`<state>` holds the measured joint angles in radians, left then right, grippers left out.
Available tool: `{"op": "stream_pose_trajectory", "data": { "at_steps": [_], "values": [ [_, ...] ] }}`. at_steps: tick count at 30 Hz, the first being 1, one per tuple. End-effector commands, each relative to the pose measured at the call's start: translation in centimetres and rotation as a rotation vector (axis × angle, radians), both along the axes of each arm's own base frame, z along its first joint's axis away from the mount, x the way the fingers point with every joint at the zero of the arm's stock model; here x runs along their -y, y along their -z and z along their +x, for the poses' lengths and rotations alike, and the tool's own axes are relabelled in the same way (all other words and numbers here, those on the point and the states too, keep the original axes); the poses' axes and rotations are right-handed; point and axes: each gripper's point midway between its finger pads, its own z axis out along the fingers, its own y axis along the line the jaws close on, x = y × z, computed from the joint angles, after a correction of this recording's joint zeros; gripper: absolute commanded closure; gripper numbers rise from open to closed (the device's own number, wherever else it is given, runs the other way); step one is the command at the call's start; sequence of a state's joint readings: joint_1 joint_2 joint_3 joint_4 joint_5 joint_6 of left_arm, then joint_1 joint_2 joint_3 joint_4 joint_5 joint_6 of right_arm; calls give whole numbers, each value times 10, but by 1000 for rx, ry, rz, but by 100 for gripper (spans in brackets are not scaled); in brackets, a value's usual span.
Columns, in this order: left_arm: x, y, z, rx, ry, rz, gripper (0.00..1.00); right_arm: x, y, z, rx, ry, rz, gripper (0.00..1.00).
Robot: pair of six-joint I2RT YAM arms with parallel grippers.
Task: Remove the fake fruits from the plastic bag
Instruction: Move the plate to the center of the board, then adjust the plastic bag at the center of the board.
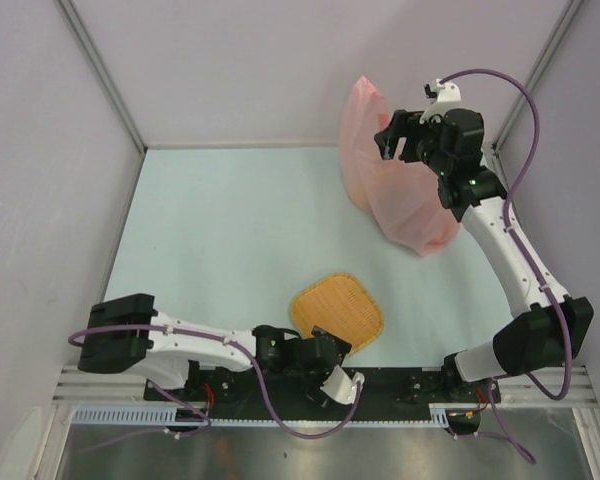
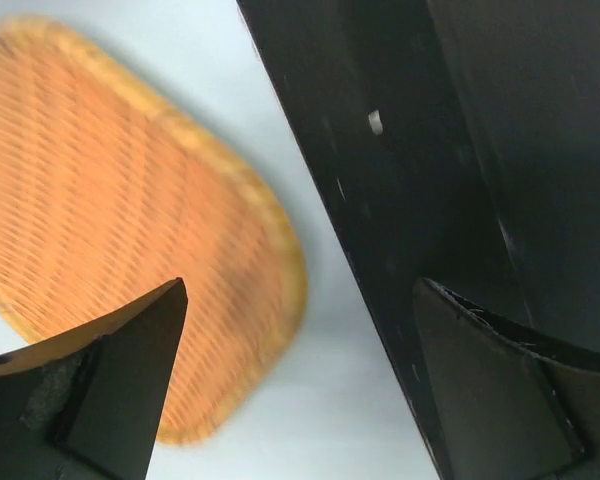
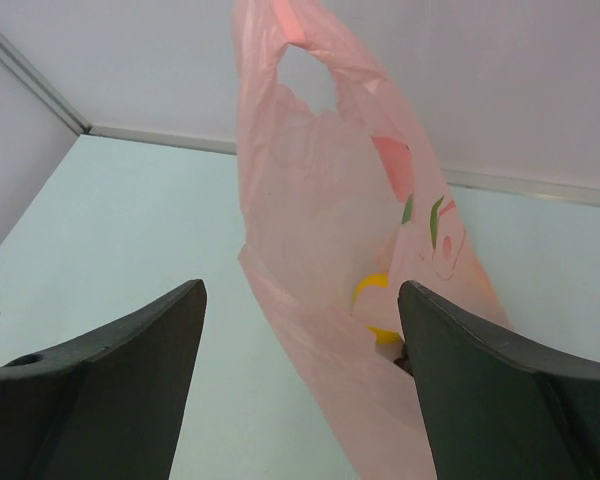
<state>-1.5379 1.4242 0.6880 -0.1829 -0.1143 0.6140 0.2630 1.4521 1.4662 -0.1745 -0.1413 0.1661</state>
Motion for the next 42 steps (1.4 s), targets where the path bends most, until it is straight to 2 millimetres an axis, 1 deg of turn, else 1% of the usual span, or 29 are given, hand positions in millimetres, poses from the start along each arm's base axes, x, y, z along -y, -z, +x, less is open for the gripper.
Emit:
{"op": "stream_pose_trajectory", "data": {
  "at_steps": [1, 2, 3, 4, 5, 6, 8, 9, 10, 11, 12, 13, 14, 15, 16, 17, 18, 19, 20, 21, 25, 27, 28, 32, 36, 39, 40, 41, 42],
  "values": [
    [1, -61, 5, -181, -112, -15, 0, 8, -59, -39, 109, -35, 11, 16],
    [4, -77, 25, -208, -191, -33, 0, 10, -71, -47, 130, -37, 13, 16],
    [18, -114, 36, -246, -235, -92, 0, 15, -88, -62, 165, -38, 19, 16],
    [23, -133, 48, -266, -263, -137, 0, 18, -93, -72, 161, -38, 15, 16],
    [25, -155, 71, -277, -314, -202, 0, 21, -103, -80, 181, -37, 13, 16],
    [36, -197, 87, -259, -332, -316, 0, 28, -122, -95, 227, -31, 15, 16],
    [38, -242, 122, -205, -389, -454, 0, 42, -137, -107, 278, 15, -7, 16],
    [45, -285, 141, -138, -405, -579, 0, 49, -147, -113, 310, 37, -15, 15],
    [47, -303, 155, -94, -429, -628, 0, 63, -156, -118, 344, 93, -25, 16],
    [46, -320, 174, -43, -463, -675, 0, 72, -159, -120, 366, 129, -55, 16],
    [40, -361, 200, 66, -548, -782, 0, 81, -159, -119, 366, 174, -64, 16],
    [46, -362, 220, 97, -608, -794, 0, 100, -152, -114, 332, 274, -75, 17],
    [39, -372, 242, 131, -677, -824, 0, 107, -144, -110, 300, 312, -61, 17],
    [34, -403, 257, 150, -728, -900, 0, 111, -137, -106, 268, 330, -44, 17],
    [35, -403, 271, 141, -755, -905, 0, 114, -118, -98, 203, 327, -45, 17],
    [31, -392, 301, 135, -806, -890, 0, 113, -110, -94, 172, 321, -36, 17],
    [29, -410, 313, 117, -832, -952, 0, 111, -99, -88, 129, 321, -17, 17],
    [29, -412, 326, 102, -841, -972, 0, 112, -89, -84, 94, 334, -16, 17],
    [28, -392, 357, 93, -894, -950, 0, 114, -76, -75, 53, 345, -11, 18],
    [25, -416, 367, 83, -902, -1021, 0, 113, -71, -72, 34, 350, 8, 18],
    [20, -419, 429, 22, -947, -1109, 0, 113, -47, -62, -46, 343, 41, 18],
    [30, -414, 444, -24, -921, -1148, 0, 107, -34, -62, -76, 313, 52, 19],
    [28, -421, 452, -18, -896, -1194, 0, 103, -31, -60, -80, 292, 64, 19],
    [47, -416, 458, -78, -779, -1224, 0, 101, -11, -53, -120, 293, 99, 19],
    [60, -409, 454, -144, -709, -1233, 0, 108, 1, -49, -156, 320, 111, 20],
    [68, -404, 463, -152, -699, -1260, 0, 116, 15, -43, -185, 338, 112, 21],
    [72, -401, 465, -155, -696, -1261, 0, 117, 23, -39, -203, 341, 115, 21],
    [77, -387, 472, -161, -710, -1249, 0, 117, 26, -35, -206, 335, 116, 22],
    [80, -387, 473, -158, -706, -1256, 4, 111, 23, -30, -186, 295, 117, 23]
  ]
}}
